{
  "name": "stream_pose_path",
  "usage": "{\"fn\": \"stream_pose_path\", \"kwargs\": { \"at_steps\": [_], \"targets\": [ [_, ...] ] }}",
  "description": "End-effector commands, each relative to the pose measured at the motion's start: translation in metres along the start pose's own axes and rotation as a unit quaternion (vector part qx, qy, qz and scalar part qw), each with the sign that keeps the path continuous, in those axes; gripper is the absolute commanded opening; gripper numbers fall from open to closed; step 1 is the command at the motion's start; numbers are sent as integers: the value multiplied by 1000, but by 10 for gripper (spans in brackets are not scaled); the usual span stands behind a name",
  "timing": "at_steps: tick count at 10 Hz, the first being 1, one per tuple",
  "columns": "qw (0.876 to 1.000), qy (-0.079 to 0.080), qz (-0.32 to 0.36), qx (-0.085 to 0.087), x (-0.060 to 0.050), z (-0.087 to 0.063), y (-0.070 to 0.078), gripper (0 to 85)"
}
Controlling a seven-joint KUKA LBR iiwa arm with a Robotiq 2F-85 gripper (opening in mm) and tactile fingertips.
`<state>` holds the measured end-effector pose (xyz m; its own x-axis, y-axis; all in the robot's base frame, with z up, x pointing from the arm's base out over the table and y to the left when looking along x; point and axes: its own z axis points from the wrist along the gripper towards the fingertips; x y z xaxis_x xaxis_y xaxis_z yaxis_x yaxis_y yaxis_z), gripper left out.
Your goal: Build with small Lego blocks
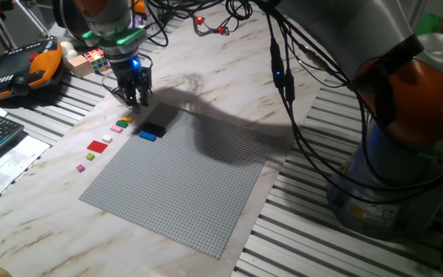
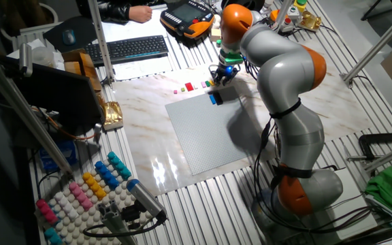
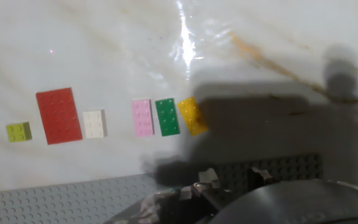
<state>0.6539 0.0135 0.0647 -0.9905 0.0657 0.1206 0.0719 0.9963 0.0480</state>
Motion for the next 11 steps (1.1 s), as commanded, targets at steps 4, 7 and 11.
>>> {"fn": "stream_pose_path", "kwargs": {
  "at_steps": [4, 7, 11],
  "targets": [
    [1000, 0, -27, -11, 0, 0, 0, 387],
    [999, -11, -38, -6, -11, 7, 6, 417],
    [998, -36, -58, 16, -12, 23, 11, 427]
  ]
}}
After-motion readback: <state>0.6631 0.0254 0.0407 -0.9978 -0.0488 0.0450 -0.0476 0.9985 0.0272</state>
